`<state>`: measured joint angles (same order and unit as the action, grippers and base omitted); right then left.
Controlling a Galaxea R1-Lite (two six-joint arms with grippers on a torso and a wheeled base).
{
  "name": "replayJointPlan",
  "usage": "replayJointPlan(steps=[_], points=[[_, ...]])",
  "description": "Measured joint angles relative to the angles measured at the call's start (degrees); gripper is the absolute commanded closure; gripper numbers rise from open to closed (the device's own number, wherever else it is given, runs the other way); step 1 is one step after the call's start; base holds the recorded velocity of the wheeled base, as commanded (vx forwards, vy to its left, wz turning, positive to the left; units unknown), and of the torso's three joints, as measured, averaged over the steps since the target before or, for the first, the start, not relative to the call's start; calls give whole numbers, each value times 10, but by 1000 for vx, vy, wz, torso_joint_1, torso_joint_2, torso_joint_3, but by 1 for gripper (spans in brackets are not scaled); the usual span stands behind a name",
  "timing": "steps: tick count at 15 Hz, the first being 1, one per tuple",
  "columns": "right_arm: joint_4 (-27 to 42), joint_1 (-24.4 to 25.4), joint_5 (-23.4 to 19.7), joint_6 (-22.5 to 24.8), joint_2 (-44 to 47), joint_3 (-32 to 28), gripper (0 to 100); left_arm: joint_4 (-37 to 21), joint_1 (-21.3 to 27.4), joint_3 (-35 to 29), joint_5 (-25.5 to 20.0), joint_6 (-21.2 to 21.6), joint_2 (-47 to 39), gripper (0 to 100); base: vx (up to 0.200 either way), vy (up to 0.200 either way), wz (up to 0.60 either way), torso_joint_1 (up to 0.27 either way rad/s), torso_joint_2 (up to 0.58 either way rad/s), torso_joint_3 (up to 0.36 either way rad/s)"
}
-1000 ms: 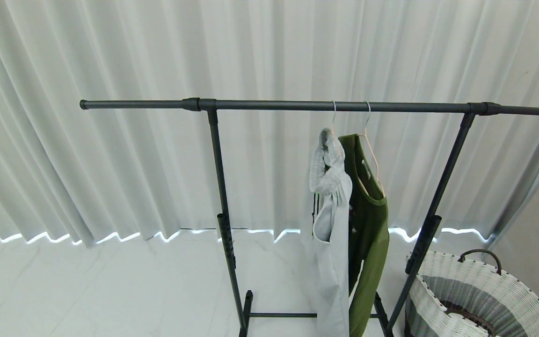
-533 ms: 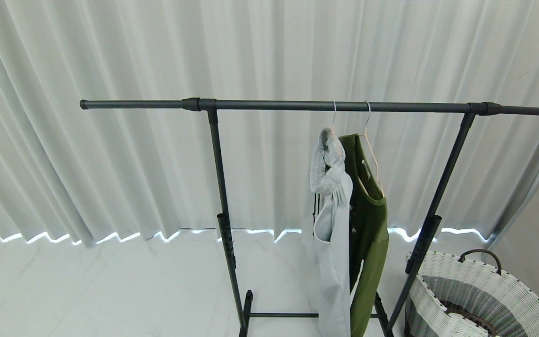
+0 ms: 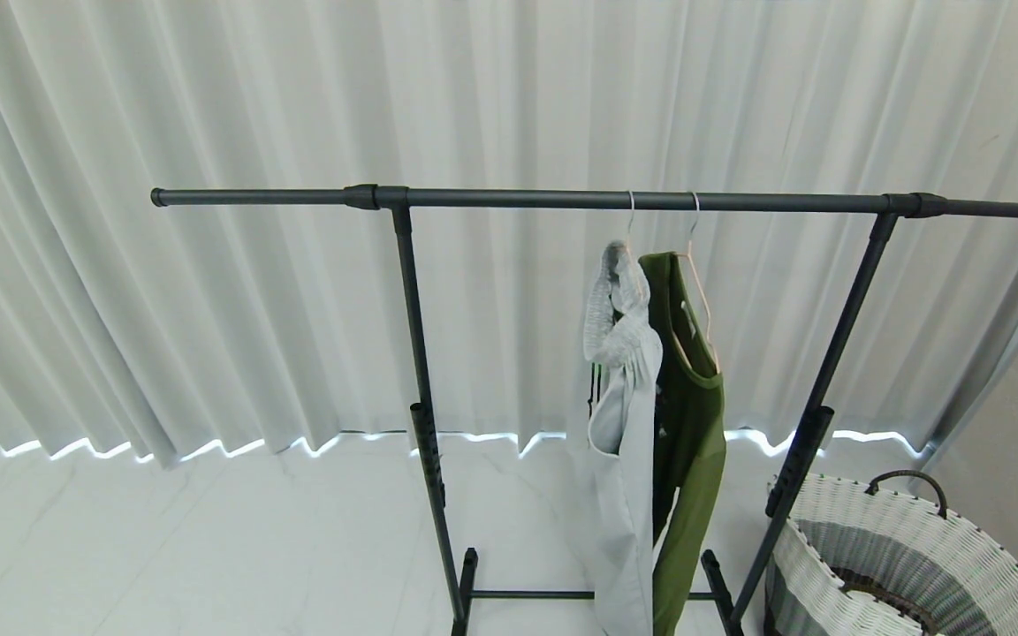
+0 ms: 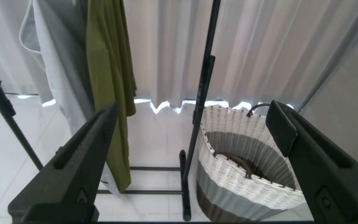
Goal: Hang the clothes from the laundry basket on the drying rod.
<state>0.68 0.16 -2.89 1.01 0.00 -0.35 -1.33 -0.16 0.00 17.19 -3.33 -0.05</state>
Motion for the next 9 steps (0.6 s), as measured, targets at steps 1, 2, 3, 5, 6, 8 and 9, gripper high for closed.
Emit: replayJointPlan(steps=[1, 2, 3, 5, 6, 8, 9], points=[[0, 0, 0, 0, 0, 0, 0, 0, 0, 0, 0, 0, 0, 0, 0, 0, 0, 0, 0, 0], [0, 0, 0, 0, 0, 0, 0, 0, 0, 0, 0, 0, 0, 0, 0, 0, 0, 0, 0, 0], [0, 0, 0, 0, 0, 0, 0, 0, 0, 0, 0, 0, 0, 0, 0, 0, 0, 0, 0, 0], [0, 0, 0, 0, 0, 0, 0, 0, 0, 0, 0, 0, 0, 0, 0, 0, 0, 0, 0, 0], [0, 0, 0, 0, 0, 0, 0, 0, 0, 0, 0, 0, 0, 0, 0, 0, 0, 0, 0, 0], [0, 0, 0, 0, 0, 0, 0, 0, 0, 0, 0, 0, 0, 0, 0, 0, 0, 0, 0, 0], [0, 0, 0, 0, 0, 0, 0, 0, 0, 0, 0, 0, 0, 0, 0, 0, 0, 0, 0, 0]])
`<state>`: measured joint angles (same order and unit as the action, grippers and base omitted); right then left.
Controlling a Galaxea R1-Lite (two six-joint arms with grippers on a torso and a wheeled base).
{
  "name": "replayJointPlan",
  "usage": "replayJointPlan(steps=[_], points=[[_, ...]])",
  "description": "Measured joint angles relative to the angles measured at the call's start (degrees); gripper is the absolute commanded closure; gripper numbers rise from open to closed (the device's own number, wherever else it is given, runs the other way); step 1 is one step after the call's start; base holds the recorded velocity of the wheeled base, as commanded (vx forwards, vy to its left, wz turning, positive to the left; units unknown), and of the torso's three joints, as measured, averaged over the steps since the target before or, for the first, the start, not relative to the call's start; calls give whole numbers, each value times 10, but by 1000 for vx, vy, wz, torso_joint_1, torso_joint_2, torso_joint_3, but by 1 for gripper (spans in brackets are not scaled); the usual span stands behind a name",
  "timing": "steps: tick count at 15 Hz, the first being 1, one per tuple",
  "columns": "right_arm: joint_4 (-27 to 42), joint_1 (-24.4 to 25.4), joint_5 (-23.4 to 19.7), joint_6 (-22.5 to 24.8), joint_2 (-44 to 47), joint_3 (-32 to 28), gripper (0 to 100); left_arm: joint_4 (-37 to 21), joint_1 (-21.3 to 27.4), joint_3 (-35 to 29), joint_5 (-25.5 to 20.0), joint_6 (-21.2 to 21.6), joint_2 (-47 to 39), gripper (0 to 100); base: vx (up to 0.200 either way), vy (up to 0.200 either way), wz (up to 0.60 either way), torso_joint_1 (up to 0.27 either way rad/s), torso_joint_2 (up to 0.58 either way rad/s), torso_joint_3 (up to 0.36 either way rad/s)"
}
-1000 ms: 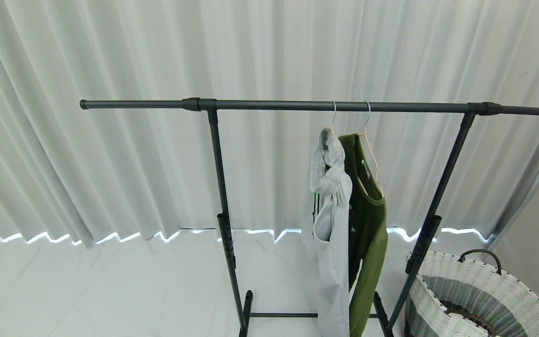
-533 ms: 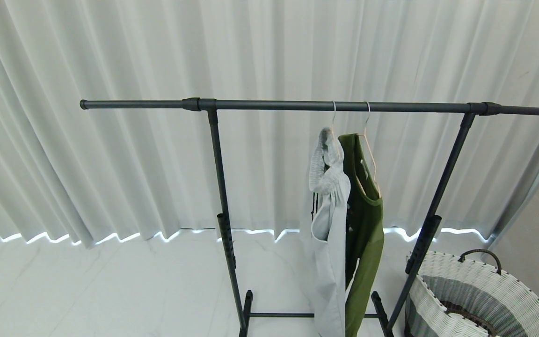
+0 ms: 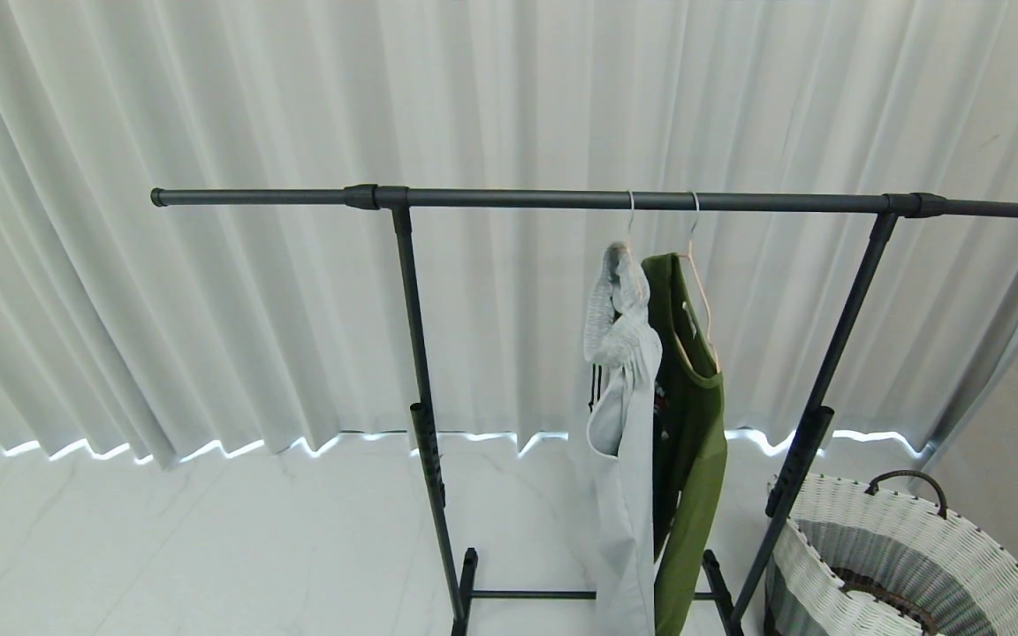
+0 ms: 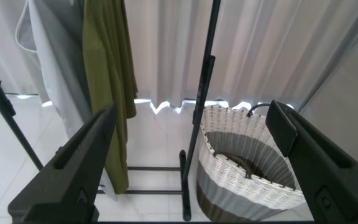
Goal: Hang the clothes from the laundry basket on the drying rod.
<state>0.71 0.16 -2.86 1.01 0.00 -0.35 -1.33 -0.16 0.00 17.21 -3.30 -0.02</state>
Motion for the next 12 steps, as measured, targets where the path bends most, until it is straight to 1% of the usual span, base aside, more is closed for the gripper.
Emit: replayJointPlan(steps=[12], points=[[0, 0, 0, 3, 0, 0, 0, 0, 0, 0, 0, 0, 0, 0, 0, 0, 0, 0, 0, 0]])
